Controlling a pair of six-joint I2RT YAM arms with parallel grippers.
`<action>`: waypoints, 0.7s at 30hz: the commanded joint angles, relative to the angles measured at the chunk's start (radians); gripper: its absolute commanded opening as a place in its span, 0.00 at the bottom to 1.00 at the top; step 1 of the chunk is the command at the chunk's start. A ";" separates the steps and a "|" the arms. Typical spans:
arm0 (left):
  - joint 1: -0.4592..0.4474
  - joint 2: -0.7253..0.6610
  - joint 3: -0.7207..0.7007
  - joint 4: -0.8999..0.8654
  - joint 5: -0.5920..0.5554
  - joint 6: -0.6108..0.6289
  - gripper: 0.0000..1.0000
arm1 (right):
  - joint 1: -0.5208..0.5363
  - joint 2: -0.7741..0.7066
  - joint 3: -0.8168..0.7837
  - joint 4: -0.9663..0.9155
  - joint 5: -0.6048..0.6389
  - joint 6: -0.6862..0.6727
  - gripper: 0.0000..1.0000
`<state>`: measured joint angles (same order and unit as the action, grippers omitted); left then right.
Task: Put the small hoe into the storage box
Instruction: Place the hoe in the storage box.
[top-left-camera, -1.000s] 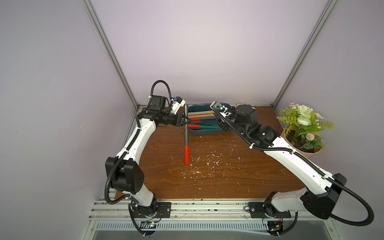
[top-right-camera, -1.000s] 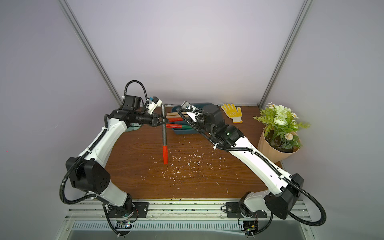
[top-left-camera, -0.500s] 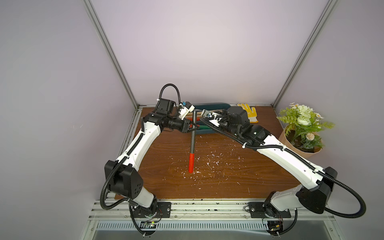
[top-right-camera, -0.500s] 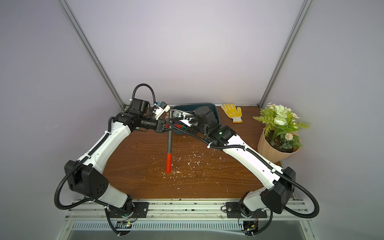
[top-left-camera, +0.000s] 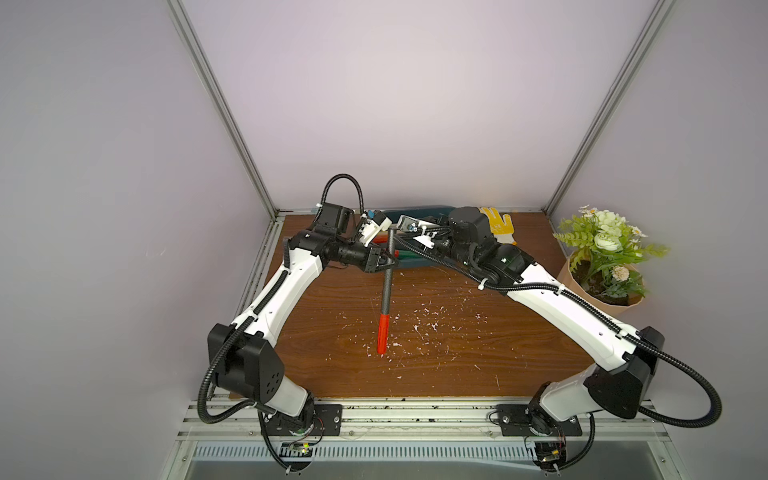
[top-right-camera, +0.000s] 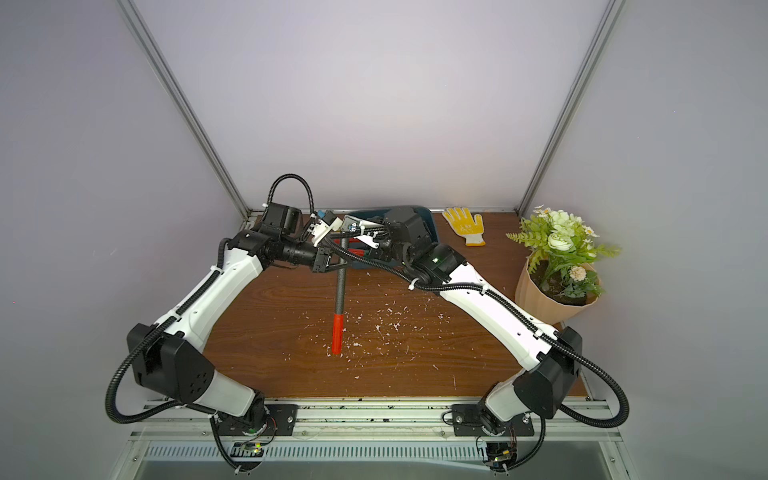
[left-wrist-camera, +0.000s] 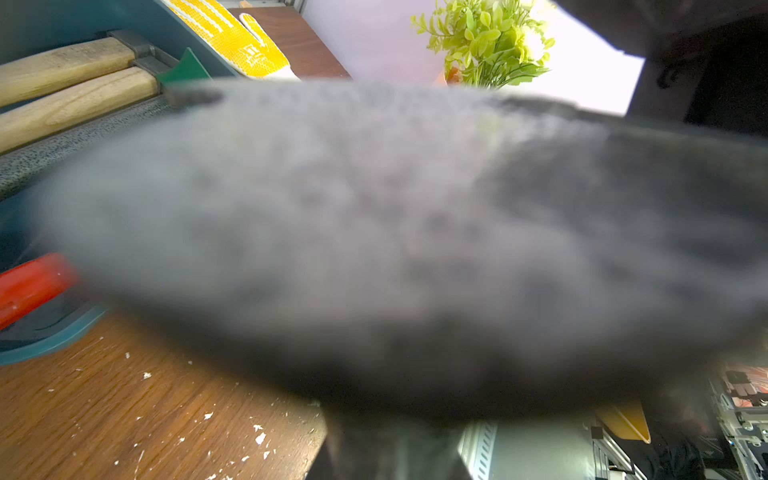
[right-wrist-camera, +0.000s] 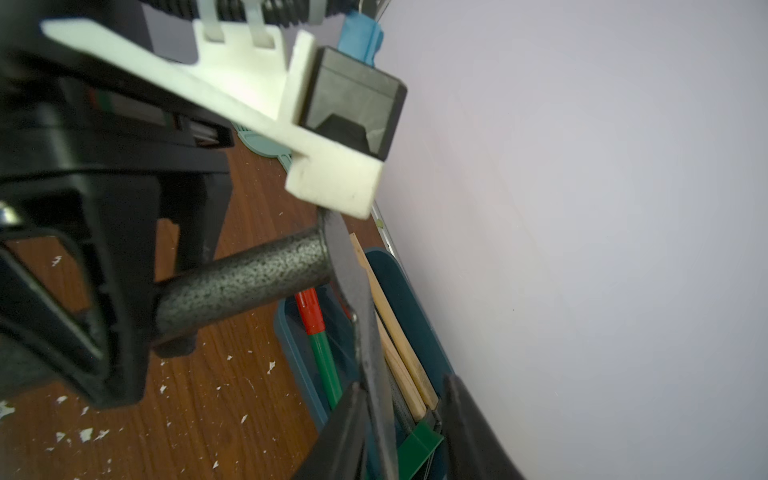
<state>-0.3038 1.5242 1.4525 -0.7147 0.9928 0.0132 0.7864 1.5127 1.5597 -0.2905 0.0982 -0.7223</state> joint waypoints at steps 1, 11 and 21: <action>-0.023 -0.029 0.019 0.018 0.077 0.028 0.00 | 0.002 0.021 0.049 0.034 -0.022 -0.002 0.35; -0.028 -0.033 0.020 0.018 0.064 0.025 0.00 | 0.002 0.091 0.114 -0.003 -0.011 0.025 0.12; -0.025 -0.031 0.050 0.020 -0.004 0.027 0.28 | -0.002 0.027 -0.005 0.157 0.135 0.071 0.00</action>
<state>-0.3183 1.5230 1.4670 -0.7231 0.9680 0.0189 0.7902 1.6062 1.5894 -0.2852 0.1329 -0.7311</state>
